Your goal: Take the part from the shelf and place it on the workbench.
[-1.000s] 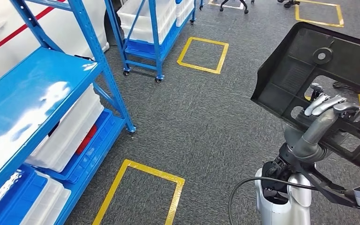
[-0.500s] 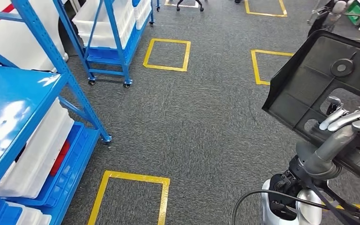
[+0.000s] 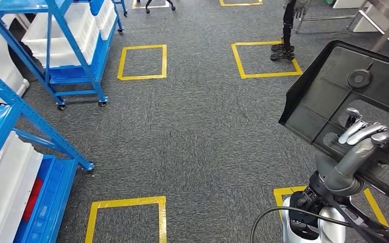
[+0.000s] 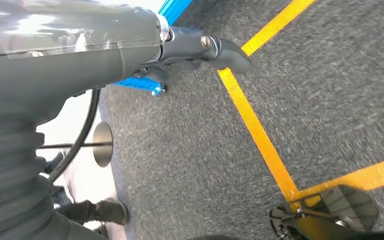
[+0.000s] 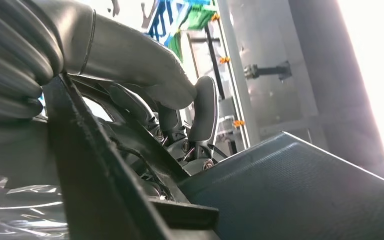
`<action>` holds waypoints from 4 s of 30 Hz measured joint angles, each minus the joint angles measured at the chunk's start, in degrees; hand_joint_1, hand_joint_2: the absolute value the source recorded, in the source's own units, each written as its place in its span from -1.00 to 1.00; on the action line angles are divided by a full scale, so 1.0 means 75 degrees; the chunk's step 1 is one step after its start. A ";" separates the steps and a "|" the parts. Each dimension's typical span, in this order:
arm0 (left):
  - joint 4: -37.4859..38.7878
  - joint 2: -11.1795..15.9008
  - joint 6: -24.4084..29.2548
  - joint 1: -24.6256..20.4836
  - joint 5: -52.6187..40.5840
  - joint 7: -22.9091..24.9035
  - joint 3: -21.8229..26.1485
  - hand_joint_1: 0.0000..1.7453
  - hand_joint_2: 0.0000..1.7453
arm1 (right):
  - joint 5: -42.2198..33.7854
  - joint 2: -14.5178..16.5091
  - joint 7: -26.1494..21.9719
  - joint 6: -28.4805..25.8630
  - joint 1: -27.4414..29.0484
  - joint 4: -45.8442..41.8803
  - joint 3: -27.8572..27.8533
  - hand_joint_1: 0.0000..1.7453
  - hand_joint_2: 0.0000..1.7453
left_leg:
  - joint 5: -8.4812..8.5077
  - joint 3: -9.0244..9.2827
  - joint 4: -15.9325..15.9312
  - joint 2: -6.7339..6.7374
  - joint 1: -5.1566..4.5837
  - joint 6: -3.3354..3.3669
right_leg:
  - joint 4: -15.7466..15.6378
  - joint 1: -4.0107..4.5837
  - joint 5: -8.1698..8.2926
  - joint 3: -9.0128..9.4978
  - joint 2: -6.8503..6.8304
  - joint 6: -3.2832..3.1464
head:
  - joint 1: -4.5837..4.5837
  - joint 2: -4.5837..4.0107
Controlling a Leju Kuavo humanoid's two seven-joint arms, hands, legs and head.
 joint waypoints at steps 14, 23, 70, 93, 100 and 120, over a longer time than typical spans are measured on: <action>0.0000 -0.0160 0.0551 -0.0127 0.0369 -0.0264 0.0197 -1.00 1.00 | -0.0019 -0.0528 0.0020 -0.0691 -0.0887 0.0579 0.0077 1.00 1.00 | 0.1224 0.0510 -0.1763 -0.0256 -0.0007 0.0383 | 0.0921 -0.0010 -0.0412 -0.0580 0.0290 0.0368 | 0.0001 0.0000; 0.0000 -0.0280 0.0504 -0.0371 0.0237 -0.0360 0.0184 -1.00 1.00 | -0.0124 -0.0623 0.0027 -0.0920 -0.0809 0.0542 0.0160 1.00 1.00 | 0.1072 0.0617 -0.1753 0.0618 -0.0100 0.0248 | 0.0068 0.0035 0.0006 -0.0025 -0.0732 0.0323 | 0.0001 0.0000; 0.0006 -0.0216 0.0310 -0.0132 0.0202 -0.0035 0.0158 -1.00 1.00 | -0.0265 -0.0715 0.0012 -0.1035 -0.0776 0.1053 0.0275 1.00 1.00 | 0.0976 0.0591 -0.1631 -0.0782 -0.0016 0.0170 | 0.0056 -0.0020 0.0082 -0.0106 0.0938 0.0158 | 0.0000 0.0001; 0.0007 -0.0152 0.0262 -0.0142 0.0146 0.0031 0.0117 -1.00 1.00 | -0.0299 -0.0705 -0.0001 -0.1065 -0.0764 0.1160 0.0342 1.00 1.00 | -0.0184 -0.0002 0.0239 -0.0018 0.0004 -0.0071 | -0.0025 -0.0039 0.0064 -0.0030 0.0035 0.0033 | 0.0003 0.0000; 0.0009 -0.0157 0.0241 -0.0143 0.0118 0.0117 0.0117 -1.00 1.00 | -0.0286 -0.0696 -0.0001 -0.1131 -0.0737 0.1169 0.0363 1.00 1.00 | 0.1010 0.0569 -0.1580 -0.0338 -0.0012 0.0114 | 0.0064 -0.0018 0.0071 -0.0070 0.0676 0.0130 | 0.0003 0.0001; 0.0006 -0.0152 0.0213 -0.0053 0.0335 0.0180 0.0138 -1.00 1.00 | -0.0264 -0.0709 0.0009 -0.1127 -0.0822 0.1259 0.0386 1.00 1.00 | 0.0765 0.0617 -0.1499 -0.0052 0.0013 -0.0045 | 0.0007 -0.0102 -0.0052 0.0038 -0.0117 0.0150 | 0.0003 0.0001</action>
